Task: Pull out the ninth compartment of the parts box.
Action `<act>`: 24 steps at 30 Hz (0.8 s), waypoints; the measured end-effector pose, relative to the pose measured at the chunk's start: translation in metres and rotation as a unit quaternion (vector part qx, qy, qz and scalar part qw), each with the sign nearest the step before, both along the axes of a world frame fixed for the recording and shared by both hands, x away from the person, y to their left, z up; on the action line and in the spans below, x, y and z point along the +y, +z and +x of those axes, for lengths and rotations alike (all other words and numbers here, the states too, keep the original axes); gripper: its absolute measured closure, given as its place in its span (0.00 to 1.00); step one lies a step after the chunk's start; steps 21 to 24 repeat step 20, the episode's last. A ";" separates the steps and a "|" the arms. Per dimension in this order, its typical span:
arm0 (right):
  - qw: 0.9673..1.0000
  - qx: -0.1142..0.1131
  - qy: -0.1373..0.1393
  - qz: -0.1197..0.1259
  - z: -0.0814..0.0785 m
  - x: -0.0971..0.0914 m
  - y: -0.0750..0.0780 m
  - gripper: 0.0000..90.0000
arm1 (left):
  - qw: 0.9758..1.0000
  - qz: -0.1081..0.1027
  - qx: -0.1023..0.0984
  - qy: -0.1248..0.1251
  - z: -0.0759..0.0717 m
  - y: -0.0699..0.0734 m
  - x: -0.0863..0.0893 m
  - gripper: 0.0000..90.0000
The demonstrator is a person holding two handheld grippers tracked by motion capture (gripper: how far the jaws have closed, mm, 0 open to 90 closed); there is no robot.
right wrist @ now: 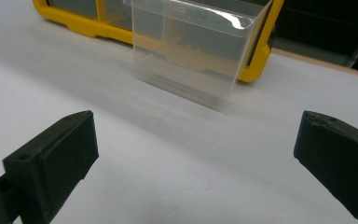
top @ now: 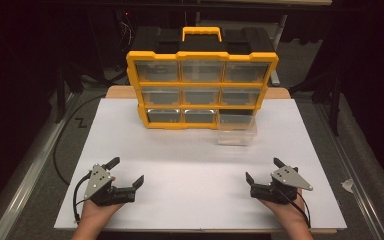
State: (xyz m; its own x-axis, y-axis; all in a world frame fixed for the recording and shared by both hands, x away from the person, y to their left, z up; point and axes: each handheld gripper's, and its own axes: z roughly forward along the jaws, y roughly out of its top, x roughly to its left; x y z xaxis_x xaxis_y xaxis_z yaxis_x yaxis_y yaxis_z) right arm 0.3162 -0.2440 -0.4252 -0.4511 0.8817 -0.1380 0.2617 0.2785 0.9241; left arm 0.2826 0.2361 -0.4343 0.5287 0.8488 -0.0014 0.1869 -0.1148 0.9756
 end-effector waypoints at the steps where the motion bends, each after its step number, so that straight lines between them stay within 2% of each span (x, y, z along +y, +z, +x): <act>1: 1.000 0.005 -0.001 0.012 -0.001 -0.002 -0.001 0.01 | 1.000 0.000 0.001 0.000 0.000 0.000 0.000 0.01; 4: 1.000 0.010 -0.004 0.024 -0.002 -0.006 -0.003 0.01 | 1.000 -0.001 0.003 -0.001 0.000 0.000 0.000 0.01; 6: 1.000 0.001 -0.009 0.025 -0.005 -0.009 -0.005 0.01 | 1.000 -0.011 0.008 -0.004 0.000 -0.001 0.001 0.00; 9: 1.000 -0.008 -0.008 0.023 -0.003 -0.010 -0.006 0.01 | 1.000 -0.014 0.014 -0.005 0.002 -0.002 0.000 0.00; 19: 0.999 -0.014 -0.009 0.030 0.000 -0.015 -0.004 0.01 | 1.000 0.002 0.013 0.002 0.000 -0.003 0.000 0.00; 24: 0.999 -0.015 -0.009 0.029 0.000 -0.016 -0.004 0.01 | 1.000 0.003 0.014 0.002 0.000 -0.003 0.000 0.00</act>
